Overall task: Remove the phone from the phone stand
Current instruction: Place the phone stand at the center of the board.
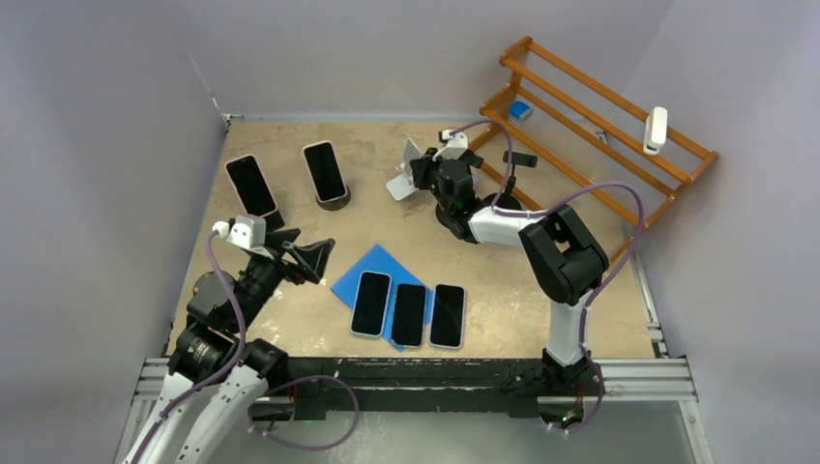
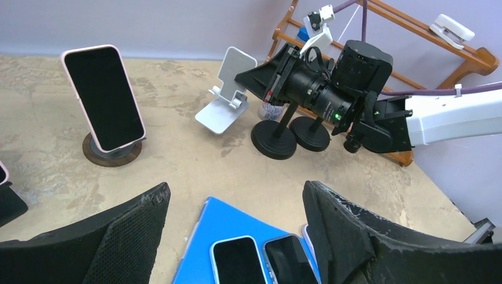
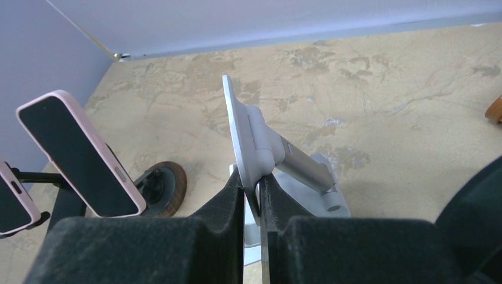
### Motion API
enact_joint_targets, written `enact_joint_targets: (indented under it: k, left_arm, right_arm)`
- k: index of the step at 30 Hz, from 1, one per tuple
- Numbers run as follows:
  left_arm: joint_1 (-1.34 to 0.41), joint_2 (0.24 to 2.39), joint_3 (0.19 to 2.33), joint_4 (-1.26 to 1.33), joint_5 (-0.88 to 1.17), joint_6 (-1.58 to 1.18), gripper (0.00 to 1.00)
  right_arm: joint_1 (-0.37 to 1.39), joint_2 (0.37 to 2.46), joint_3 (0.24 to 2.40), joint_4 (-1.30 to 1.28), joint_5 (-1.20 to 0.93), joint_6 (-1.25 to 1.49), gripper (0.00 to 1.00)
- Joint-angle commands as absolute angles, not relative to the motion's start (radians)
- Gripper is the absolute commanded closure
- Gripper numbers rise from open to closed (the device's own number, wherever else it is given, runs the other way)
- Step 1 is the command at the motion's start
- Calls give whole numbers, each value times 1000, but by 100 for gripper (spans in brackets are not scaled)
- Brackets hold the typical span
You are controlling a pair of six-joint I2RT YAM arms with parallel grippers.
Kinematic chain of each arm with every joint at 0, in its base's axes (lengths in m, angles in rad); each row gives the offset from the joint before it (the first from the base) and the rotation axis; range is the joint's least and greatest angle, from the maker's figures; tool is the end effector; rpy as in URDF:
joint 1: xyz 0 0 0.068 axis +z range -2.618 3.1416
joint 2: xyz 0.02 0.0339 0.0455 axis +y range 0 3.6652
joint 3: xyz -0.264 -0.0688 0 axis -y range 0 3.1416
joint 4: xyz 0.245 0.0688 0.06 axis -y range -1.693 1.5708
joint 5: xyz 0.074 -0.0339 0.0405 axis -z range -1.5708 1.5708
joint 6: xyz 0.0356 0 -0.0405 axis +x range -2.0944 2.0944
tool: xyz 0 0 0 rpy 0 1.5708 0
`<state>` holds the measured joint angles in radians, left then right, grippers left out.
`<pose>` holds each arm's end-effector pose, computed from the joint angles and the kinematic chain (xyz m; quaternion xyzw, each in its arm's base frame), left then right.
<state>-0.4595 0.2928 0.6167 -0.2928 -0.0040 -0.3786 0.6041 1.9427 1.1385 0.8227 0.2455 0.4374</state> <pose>0.0807 -0.0398 0.3280 0.0267 0.6955 -0.2909 0.6565 0.3651 0.2415 0.2266 0.0292 0.7001 0.2780 0.6570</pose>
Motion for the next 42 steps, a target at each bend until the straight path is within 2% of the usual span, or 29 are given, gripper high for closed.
enact_joint_targets:
  k: [1, 11, 21, 27, 29, 42]
  left_arm:
    - [-453, 303, 615, -233, 27, -379, 19]
    - [-452, 294, 615, -242, 22, -382, 19]
    - [-452, 302, 615, -238, 26, -383, 19]
    - [-452, 302, 615, -237, 28, -383, 19]
    - [-452, 302, 615, -237, 28, -383, 19]
    - [-451, 299, 615, -238, 31, -387, 19]
  right_arm:
    - [609, 1885, 1145, 906, 258, 421, 100]
    - [609, 1980, 1208, 835, 360, 433, 100]
    - [608, 2015, 1192, 819, 357, 428, 99]
    - [608, 1994, 1166, 814, 345, 423, 67]
    - [609, 1981, 1151, 817, 343, 425, 61]
    - [616, 1816, 1005, 874, 345, 412, 40]
